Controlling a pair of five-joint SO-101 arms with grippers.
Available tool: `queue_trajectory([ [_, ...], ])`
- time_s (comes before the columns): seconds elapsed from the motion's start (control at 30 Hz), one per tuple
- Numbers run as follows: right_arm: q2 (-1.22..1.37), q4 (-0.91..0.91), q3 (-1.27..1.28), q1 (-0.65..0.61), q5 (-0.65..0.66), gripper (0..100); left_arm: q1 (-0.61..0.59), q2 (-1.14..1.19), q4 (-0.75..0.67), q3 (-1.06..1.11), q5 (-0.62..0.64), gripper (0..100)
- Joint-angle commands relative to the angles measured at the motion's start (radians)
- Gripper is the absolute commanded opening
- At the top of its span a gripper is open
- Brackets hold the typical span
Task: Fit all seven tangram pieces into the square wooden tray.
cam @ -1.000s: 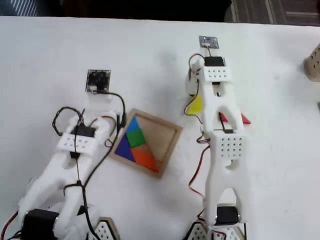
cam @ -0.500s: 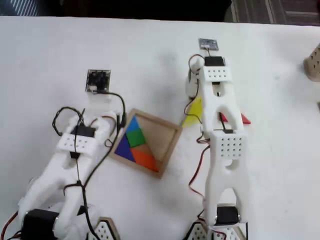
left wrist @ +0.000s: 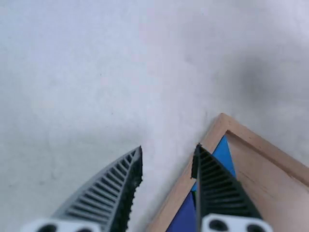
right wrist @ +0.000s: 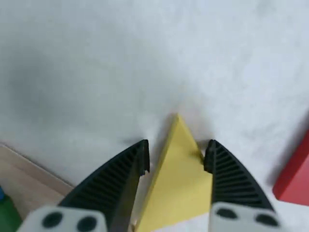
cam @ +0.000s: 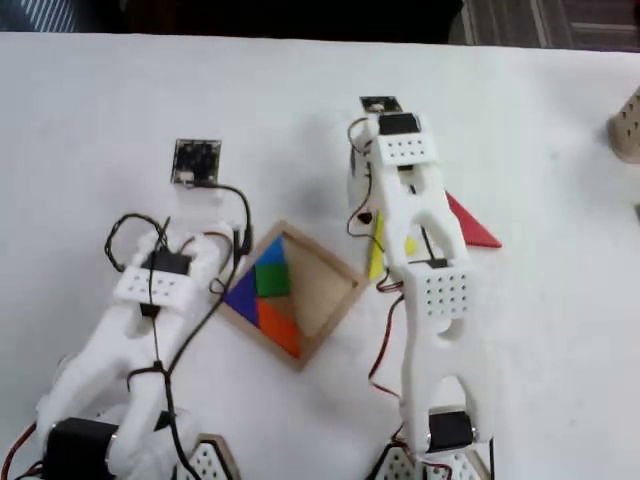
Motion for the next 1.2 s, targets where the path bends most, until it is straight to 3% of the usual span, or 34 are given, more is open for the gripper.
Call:
queue_trajectory([
  [0.0,-0.076,0.07,-0.038,0.012,0.012,22.0,-0.012,-0.002,-0.037,-0.055,-0.012,18],
  [0.33,-0.214,0.056,0.132,0.038,0.015,28.1,-0.012,-0.002,-0.037,-0.055,-0.012,18],
  [0.77,-0.559,-0.331,0.732,0.031,-0.04,28.0,-0.012,-0.002,-0.037,-0.057,-0.012,18],
  [0.9,-0.585,-0.387,0.802,0.051,-0.226,28.3,-0.012,-0.002,-0.037,-0.057,-0.012,18],
  [1.17,-0.561,-0.458,0.836,0.001,-0.184,29.5,-0.013,-0.004,-0.037,-0.057,-0.012,18],
])
